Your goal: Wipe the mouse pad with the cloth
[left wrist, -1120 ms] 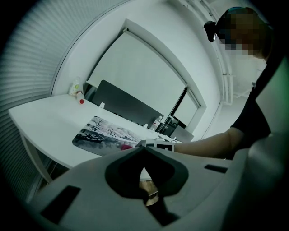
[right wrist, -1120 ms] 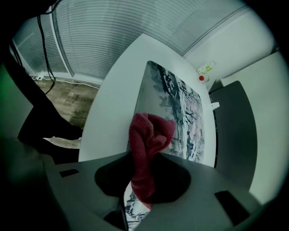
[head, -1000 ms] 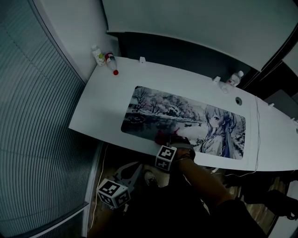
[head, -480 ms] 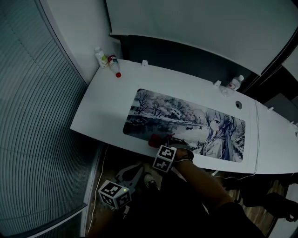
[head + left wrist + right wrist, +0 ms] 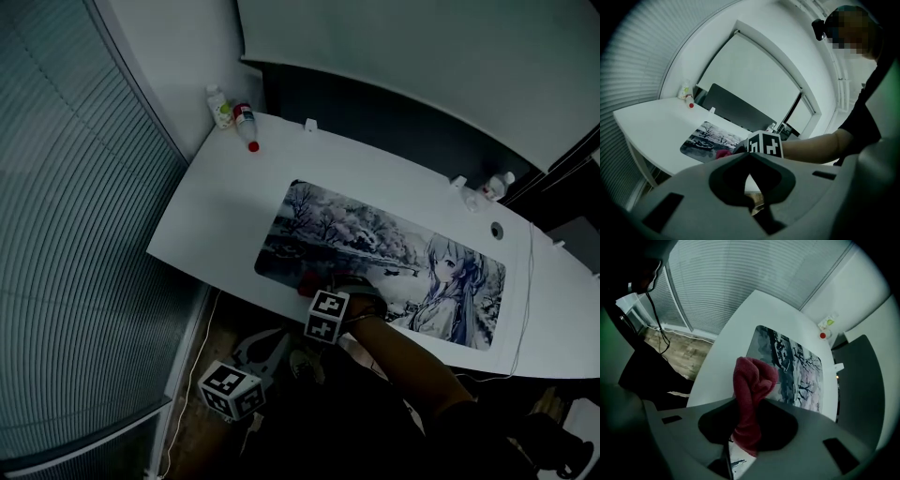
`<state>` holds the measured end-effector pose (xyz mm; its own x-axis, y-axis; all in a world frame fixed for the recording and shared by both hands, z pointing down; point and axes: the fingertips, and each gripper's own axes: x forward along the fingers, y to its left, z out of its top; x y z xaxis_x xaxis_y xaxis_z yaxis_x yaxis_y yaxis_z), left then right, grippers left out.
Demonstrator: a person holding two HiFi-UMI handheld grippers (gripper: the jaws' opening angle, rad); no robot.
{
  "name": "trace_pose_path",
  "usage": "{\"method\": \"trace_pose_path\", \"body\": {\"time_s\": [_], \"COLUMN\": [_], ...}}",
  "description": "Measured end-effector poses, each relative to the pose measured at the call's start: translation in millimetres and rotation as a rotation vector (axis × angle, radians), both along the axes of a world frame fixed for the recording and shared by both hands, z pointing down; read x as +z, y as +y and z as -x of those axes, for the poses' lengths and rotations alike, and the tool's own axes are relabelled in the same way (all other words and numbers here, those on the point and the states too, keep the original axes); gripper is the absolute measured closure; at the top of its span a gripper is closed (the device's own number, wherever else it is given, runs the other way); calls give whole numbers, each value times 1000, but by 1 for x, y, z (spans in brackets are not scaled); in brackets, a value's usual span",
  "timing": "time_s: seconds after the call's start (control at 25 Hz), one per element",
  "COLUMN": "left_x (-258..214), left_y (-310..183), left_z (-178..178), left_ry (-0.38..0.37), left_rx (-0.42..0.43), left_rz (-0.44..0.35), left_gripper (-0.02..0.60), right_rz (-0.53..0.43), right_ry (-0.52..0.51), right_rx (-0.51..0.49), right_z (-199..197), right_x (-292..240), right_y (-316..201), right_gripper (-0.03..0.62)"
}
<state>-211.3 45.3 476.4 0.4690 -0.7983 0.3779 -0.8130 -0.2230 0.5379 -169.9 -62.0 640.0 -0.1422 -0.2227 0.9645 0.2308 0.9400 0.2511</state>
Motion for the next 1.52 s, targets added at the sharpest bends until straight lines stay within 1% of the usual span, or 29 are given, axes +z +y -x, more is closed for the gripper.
{"method": "trace_pose_path", "body": {"time_s": [0.16,0.28,0.4,0.52,0.68,1.04,1.32,1.52], "left_x": [6,7,10,14,18,24,25,22], "left_y": [-10,-18,-23,-27,-33,-50,-60,-66], "left_z": [8,8,12,15,14,7,-1,-7], "left_ry": [26,30,15,15,-7,-42,-58,-68], "left_rx": [-38,-61,-85,-115,-137,-177,-207,-213], "left_rz": [-27,-24,-9,6,32,80,99,103], "left_gripper": [575,575,575,575,575,575,575,575], "right_rz": [10,4,-2,-14,-21,-19,-25,-30], "right_ry": [18,24,23,14,-8,-104,-177,-191], "right_rx": [-29,-40,-31,-12,26,117,191,181], "right_z": [9,12,14,14,15,21,20,20], "right_x": [13,12,12,13,12,7,5,5], "right_y": [-13,-34,-60,-91,-135,-211,-247,-249], "right_gripper": [482,482,482,483,482,484,483,483]}}
